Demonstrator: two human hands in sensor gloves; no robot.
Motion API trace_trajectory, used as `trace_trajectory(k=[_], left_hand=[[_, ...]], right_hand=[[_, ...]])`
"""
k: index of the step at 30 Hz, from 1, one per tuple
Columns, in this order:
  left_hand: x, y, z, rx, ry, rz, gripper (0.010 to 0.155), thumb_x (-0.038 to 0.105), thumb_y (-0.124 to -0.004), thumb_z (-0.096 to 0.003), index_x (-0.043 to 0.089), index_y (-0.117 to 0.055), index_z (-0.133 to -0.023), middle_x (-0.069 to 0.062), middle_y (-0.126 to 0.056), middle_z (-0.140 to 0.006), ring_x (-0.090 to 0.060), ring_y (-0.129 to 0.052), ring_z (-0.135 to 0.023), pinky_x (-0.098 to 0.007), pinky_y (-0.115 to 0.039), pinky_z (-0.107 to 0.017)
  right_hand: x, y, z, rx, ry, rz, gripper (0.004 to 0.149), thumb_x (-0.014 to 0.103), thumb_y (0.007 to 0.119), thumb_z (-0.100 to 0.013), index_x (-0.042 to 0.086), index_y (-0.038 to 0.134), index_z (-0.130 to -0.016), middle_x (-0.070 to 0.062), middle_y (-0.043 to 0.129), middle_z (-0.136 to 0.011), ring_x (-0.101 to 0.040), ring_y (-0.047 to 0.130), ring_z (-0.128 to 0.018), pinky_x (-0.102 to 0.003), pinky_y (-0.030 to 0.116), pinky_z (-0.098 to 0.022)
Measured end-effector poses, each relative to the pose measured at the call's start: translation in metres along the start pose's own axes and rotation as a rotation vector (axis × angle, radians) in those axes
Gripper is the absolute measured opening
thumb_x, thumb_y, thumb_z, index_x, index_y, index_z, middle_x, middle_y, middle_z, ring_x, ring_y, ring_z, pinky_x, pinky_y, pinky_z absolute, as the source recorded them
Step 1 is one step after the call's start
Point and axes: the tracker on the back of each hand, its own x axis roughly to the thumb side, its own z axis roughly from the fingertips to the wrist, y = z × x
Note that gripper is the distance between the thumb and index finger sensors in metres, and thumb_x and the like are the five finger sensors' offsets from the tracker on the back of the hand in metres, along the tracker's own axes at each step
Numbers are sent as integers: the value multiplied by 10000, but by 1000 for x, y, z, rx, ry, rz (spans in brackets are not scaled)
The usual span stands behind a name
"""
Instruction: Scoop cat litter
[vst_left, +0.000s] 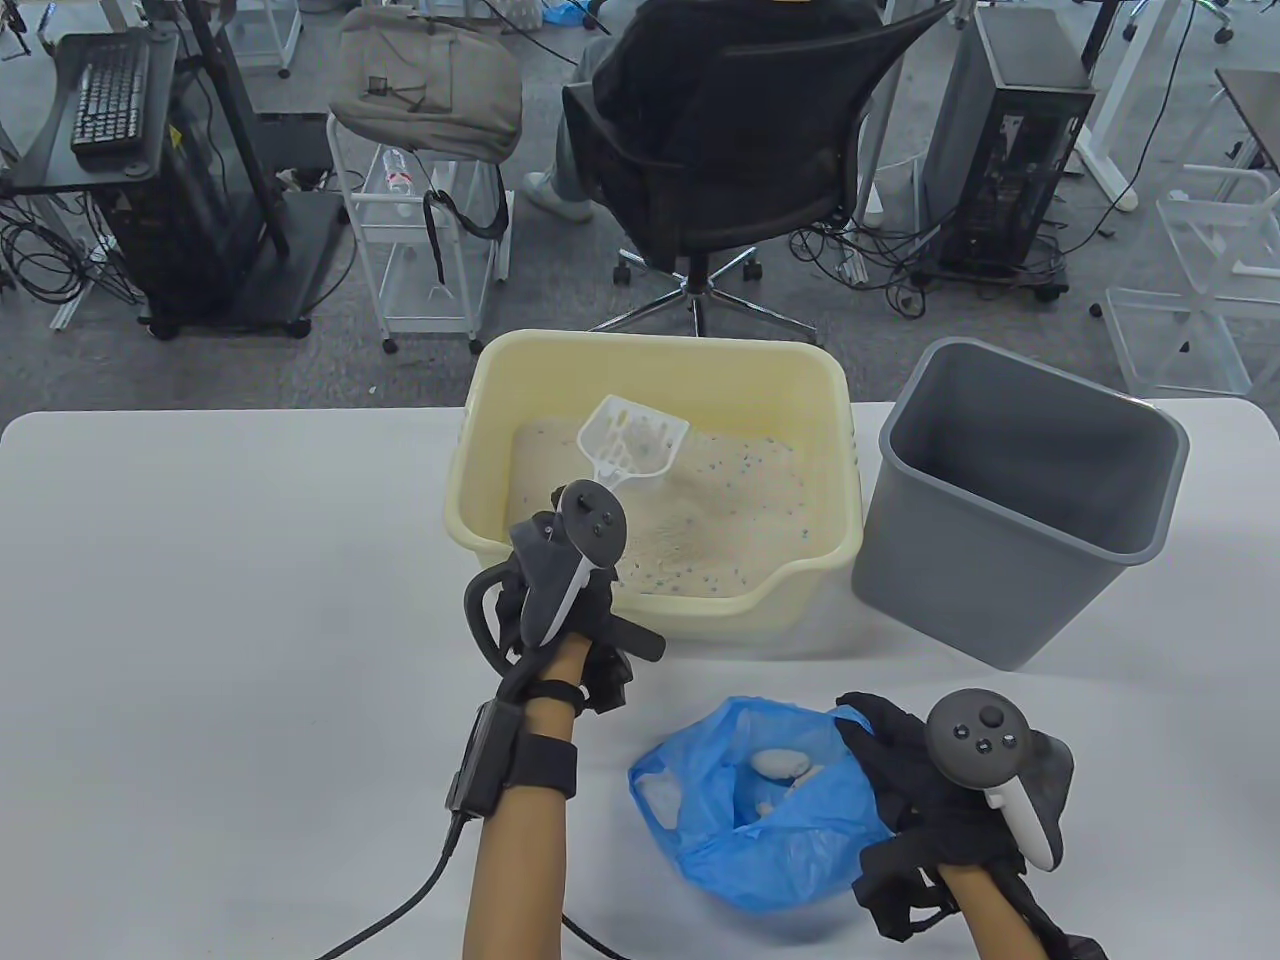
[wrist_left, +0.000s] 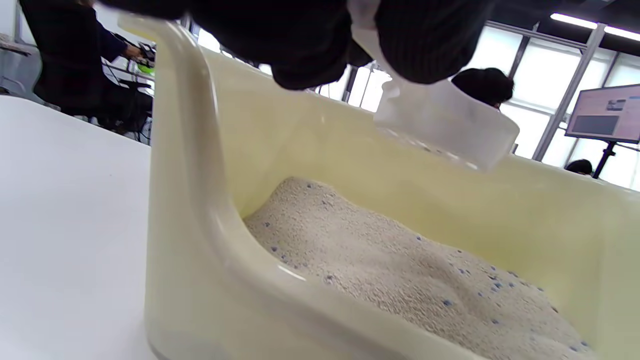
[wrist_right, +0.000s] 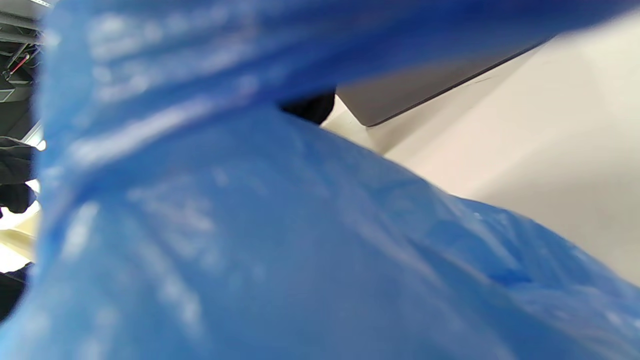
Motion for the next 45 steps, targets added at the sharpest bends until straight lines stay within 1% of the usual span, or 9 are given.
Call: trace_trajectory(k=[6, 16, 24, 27, 31, 35, 38, 41, 45], left_hand=[[-10, 16, 16, -6, -93, 34, 587, 452, -698, -580, 225, -601, -1112, -63, -864, -798, -149, -904, -370, -289, -854, -234], [-27, 42, 106, -170, -386, 15, 588, 457, -715, -574, 215, -631, -1103, -70, -882, -776, -148, -909, -351, -288, -853, -219], [-23, 28, 166, -320, -498, -132, 583, 454, -739, -565, 225, -656, -1095, -70, -891, -773, -146, -906, -350, -285, -850, -218], [-12, 15, 170, -288, -505, -249, 583, 450, -746, -561, 227, -661, -1093, -73, -892, -773, -144, -903, -347, -283, -849, -216], [13, -6, 183, -414, -604, -392, 580, 448, -757, -551, 252, -666, -1090, -69, -889, -786, -152, -902, -369, -292, -849, -235], [31, -12, 191, -411, -673, -462, 579, 451, -770, -539, 293, -665, -1086, -58, -886, -804, -135, -899, -396, -280, -853, -258], [34, -6, 185, -300, -614, -401, 578, 440, -787, -529, 308, -674, -1081, -64, -870, -831, -155, -887, -425, -303, -846, -281], [34, -1, 183, -444, -594, -395, 581, 441, -780, -538, 311, -659, -1091, -63, -856, -860, -171, -889, -452, -320, -847, -306], [19, 20, 176, -300, -531, -378, 593, 445, -765, -541, 288, -640, -1099, -64, -853, -856, -168, -893, -451, -317, -851, -305]], right_hand=[[-4, -2, -2, -2, 18, -17, 426, 458, 726, -542, 238, 772, -903, 15, 969, -594, -32, 945, -165, -217, 822, -141], [-14, -5, -5, -8, 69, -63, 424, 457, 729, -541, 229, 782, -895, 17, 973, -551, -28, 938, -137, -215, 817, -120], [-17, -6, -5, -5, 98, -84, 424, 461, 727, -542, 227, 785, -891, 23, 974, -531, -23, 932, -124, -211, 814, -110], [-16, -6, -5, 8, 92, -96, 425, 461, 726, -543, 227, 783, -894, 23, 972, -535, -23, 933, -128, -211, 814, -114], [-14, -5, -6, 26, 76, -90, 425, 463, 724, -544, 232, 778, -897, 23, 971, -545, -23, 934, -134, -210, 816, -119], [-12, -5, -6, 39, 68, -91, 427, 463, 722, -546, 232, 774, -901, 24, 970, -554, -22, 935, -140, -209, 816, -124], [-12, -4, -6, 37, 63, -87, 427, 463, 723, -546, 232, 773, -901, 23, 970, -555, -22, 935, -140, -209, 816, -123], [-12, -4, -6, 32, 66, -71, 427, 459, 726, -545, 227, 777, -900, 15, 970, -555, -24, 935, -138, -212, 816, -122], [-12, -5, -5, 28, 65, -94, 426, 458, 727, -545, 228, 777, -900, 14, 969, -557, -25, 936, -140, -213, 816, -123]])
